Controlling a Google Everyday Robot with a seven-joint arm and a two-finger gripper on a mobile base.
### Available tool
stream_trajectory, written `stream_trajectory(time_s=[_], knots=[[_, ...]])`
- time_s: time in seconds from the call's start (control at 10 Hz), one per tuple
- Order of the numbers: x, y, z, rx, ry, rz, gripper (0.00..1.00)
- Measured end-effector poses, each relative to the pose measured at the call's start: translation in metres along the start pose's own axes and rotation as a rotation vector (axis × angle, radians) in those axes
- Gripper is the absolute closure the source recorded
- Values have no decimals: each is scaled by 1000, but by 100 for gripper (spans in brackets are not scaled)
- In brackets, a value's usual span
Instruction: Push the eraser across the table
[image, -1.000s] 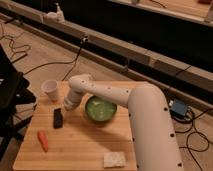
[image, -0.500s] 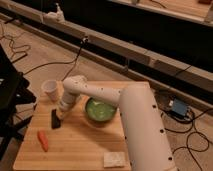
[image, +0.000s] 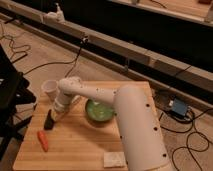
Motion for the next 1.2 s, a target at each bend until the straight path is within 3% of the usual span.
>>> stream_trajectory(time_s=[0.5,0.8,1.2], knots=[[-26,24,17,-8,11,-61,100],[-43,34,19,-17,-11,-82,100],[-45,33,11,-40,-38,-72,98]])
